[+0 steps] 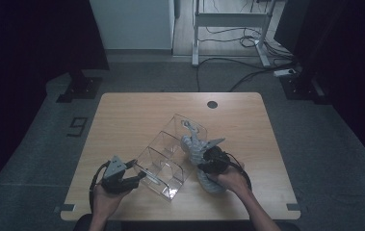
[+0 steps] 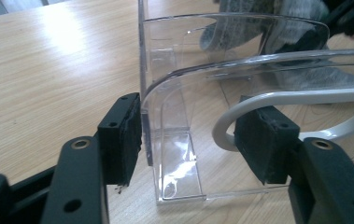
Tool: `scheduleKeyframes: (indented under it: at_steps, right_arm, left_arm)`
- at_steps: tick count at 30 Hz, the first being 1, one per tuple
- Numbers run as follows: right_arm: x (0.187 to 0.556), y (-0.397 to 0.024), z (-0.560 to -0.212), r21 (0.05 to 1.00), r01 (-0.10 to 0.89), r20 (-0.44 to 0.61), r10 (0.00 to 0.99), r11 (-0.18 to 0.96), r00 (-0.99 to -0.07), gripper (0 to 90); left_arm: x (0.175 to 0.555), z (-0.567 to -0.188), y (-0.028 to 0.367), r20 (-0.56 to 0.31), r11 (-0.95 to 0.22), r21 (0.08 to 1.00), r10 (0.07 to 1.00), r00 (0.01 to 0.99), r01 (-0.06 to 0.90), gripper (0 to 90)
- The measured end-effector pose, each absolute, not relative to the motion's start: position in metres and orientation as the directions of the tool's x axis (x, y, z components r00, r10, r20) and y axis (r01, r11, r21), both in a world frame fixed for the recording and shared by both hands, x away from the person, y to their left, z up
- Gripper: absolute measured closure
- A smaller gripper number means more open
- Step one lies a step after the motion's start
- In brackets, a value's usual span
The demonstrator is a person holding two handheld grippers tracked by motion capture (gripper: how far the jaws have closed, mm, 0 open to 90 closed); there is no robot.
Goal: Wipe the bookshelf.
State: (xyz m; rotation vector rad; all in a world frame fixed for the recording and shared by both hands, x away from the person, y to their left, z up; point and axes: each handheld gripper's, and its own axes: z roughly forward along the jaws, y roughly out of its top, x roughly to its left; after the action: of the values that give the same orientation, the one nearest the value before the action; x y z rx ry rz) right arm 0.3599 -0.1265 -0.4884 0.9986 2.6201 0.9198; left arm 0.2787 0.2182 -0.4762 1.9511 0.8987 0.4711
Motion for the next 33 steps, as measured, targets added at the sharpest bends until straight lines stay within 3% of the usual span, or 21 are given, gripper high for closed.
scheduleKeyframes:
  at_steps: [23, 33]
  right_arm:
    - [0.356, -0.124, -0.394, 0.705, 0.461, 0.041, 0.618, 0.539, -0.785, 67.5]
    - [0.36, -0.094, -0.359, 0.724, 0.426, 0.058, 0.567, 0.543, -0.822, 67.4]
  left_arm:
    - [0.28, -0.477, 0.218, -0.039, -0.315, 0.855, 0.753, 0.657, 0.412, 43.4]
    - [0.28, -0.477, 0.218, -0.048, -0.309, 0.855, 0.752, 0.657, 0.416, 43.3]
